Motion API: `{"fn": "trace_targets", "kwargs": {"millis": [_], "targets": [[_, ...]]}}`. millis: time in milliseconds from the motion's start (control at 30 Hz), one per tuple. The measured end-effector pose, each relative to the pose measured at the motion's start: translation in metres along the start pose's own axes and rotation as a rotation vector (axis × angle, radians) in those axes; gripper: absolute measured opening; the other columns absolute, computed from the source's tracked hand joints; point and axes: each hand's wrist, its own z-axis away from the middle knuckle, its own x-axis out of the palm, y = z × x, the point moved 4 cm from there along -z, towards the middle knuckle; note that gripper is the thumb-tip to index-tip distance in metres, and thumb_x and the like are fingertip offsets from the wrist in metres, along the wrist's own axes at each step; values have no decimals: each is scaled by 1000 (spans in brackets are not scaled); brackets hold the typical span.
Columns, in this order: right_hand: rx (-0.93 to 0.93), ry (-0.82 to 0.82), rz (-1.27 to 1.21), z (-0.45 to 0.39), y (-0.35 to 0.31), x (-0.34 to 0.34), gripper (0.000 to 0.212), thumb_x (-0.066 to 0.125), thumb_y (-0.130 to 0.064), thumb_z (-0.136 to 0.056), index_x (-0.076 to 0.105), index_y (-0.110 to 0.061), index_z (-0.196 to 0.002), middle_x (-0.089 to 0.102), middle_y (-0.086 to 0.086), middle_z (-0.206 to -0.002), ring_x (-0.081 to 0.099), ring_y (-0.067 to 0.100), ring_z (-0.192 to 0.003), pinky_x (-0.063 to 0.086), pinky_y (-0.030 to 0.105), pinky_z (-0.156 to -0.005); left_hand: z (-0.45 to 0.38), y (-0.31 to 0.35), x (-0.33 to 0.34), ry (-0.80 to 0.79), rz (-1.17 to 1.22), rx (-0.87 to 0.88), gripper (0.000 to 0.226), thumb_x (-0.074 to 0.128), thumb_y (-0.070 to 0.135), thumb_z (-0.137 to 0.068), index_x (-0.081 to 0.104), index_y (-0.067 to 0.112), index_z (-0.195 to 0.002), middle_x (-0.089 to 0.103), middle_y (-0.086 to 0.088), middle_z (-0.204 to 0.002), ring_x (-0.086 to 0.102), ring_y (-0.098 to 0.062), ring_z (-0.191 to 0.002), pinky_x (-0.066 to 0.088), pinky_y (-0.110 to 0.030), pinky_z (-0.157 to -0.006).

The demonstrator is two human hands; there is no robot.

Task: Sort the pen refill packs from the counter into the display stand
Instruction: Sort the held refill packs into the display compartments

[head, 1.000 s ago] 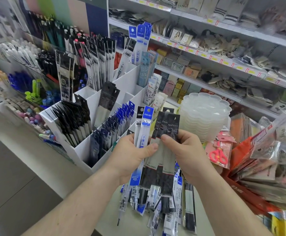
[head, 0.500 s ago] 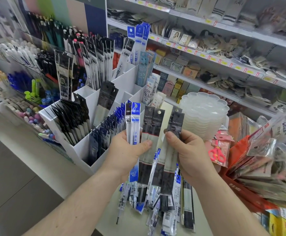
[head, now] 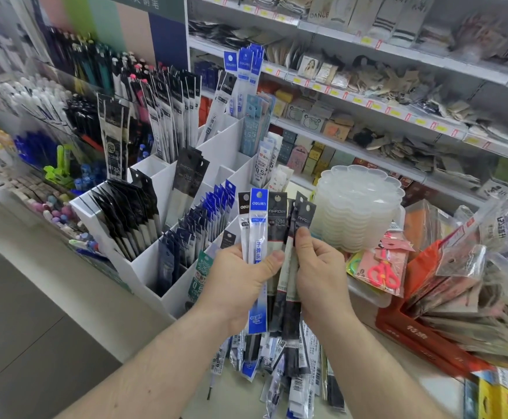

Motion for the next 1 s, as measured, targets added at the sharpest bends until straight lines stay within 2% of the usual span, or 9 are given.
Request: {"fn": "trace_targets", "kwargs": {"millis": [100, 167, 300, 400, 500, 633, 800, 900, 1000], "targets": [[-36, 107, 36, 0, 5, 2, 52, 46, -31, -105, 66, 7, -75, 66, 25, -71, 56, 25, -65, 47, 42, -63, -1, -4, 3, -16, -36, 10, 12, 71, 7, -82, 74, 7, -94, 76, -16, -92, 72, -30, -90, 58, -42, -87], [-65, 129, 55, -1, 6, 3, 52, 46, -30, -105, 63, 11, -78, 69, 28, -78, 57, 23, -68, 48, 38, -66, -2, -5, 3, -48, -72, 13, 14, 69, -1, -84, 74, 11, -90, 77, -10, -86, 72, -20, -81, 60, -32, -79], [-32, 90, 19, -1, 6, 5, 47, 44, -27, -106, 70, -4, -74, 73, 10, -71, 65, 19, -65, 54, 29, -58, -2, -4, 0, -63, -134, 15, 19, 68, -8, -85, 75, 7, -94, 76, -14, -90, 73, -26, -86, 60, -38, -81], [-7, 87, 12, -2, 4, 3, 49, 41, -31, -106, 70, -6, -77, 73, 11, -71, 66, 23, -63, 54, 32, -59, -5, -5, -6, -9, -181, 37, 18, 67, -9, -85, 75, 6, -91, 76, -16, -90, 73, -32, -88, 60, -43, -82], [-14, 117, 16, -3, 2, 2, 49, 40, -34, -106, 68, -7, -77, 73, 10, -71, 66, 26, -63, 54, 36, -60, -7, -4, -11, 41, -223, 64, 18, 69, -6, -85, 76, 10, -86, 77, -11, -85, 73, -27, -82, 59, -45, -83], [-46, 132, 84, -7, 4, 8, 51, 43, -35, -105, 67, -1, -75, 73, 8, -70, 66, 22, -63, 54, 38, -62, -7, -6, -8, -11, -265, 71, 13, 71, 1, -86, 77, 11, -91, 77, -11, -90, 73, -33, -91, 58, -50, -86], [-89, 224, 124, -13, 13, 3, 46, 52, -34, -102, 63, -1, -72, 69, 20, -72, 58, 32, -65, 54, 57, -71, -7, -9, -6, -43, -227, 22, 16, 64, 1, -92, 76, 11, -97, 77, -10, -94, 74, -27, -91, 60, -39, -82], [-87, 227, 91, -12, 15, 0, 50, 52, -41, -100, 59, 0, -72, 61, 27, -69, 53, 27, -64, 52, 56, -65, -13, -12, -14, 19, -229, -10, 11, 69, 17, -91, 76, 11, -86, 76, -18, -91, 71, -32, -86, 58, -47, -86], [-144, 223, 127, -11, 15, 1, 50, 52, -34, -102, 52, -1, -64, 51, 15, -60, 44, 24, -60, 41, 43, -59, -13, -16, -12, -27, -307, -32, 40, 67, 49, -76, 75, 13, -91, 74, -18, -94, 68, -34, -89, 51, -54, -96]]}}
